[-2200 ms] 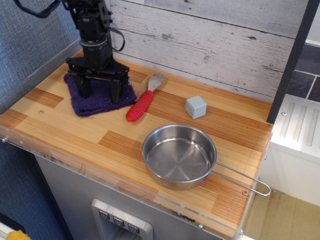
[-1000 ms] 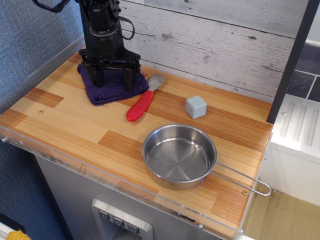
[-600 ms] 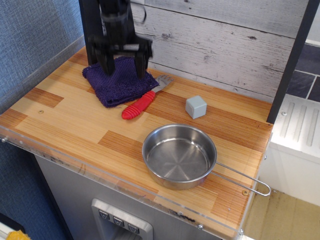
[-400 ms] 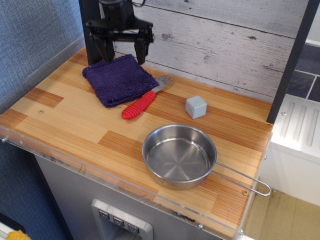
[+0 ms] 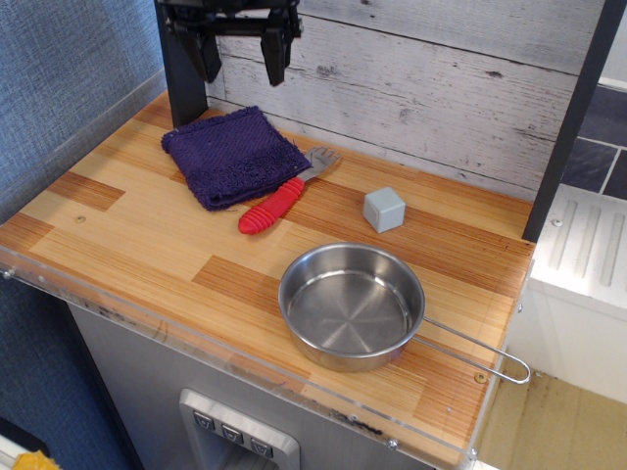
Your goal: Move the purple cloth to the far left edge of the table
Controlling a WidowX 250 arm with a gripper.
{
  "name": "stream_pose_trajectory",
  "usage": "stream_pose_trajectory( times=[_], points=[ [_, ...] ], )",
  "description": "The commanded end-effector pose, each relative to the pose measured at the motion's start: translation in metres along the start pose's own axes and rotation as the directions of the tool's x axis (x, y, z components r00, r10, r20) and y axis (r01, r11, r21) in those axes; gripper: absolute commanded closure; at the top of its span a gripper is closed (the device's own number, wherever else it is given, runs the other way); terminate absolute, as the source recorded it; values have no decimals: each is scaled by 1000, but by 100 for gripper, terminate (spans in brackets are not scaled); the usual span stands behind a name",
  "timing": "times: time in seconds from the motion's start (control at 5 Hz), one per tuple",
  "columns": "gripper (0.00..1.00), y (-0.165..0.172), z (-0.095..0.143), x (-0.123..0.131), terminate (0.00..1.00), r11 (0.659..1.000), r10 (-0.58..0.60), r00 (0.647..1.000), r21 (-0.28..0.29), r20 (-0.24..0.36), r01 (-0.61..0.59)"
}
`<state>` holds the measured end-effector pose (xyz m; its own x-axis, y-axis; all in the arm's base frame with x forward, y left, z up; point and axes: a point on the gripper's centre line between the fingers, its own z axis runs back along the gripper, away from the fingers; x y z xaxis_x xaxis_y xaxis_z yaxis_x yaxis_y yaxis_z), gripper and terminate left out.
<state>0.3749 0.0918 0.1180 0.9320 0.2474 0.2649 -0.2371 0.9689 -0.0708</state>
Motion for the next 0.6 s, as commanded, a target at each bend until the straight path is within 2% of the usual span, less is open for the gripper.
stream_pose_trajectory(
  times=[0.0,0.2,0.4],
  points=[
    [0,-10,47,0,0,998,-60,990,-1,130,61],
    [0,-10,47,0,0,998,-60,990,-1,130,61],
    [0,-10,47,0,100,998,-60,990,-1,130,61]
  ],
)
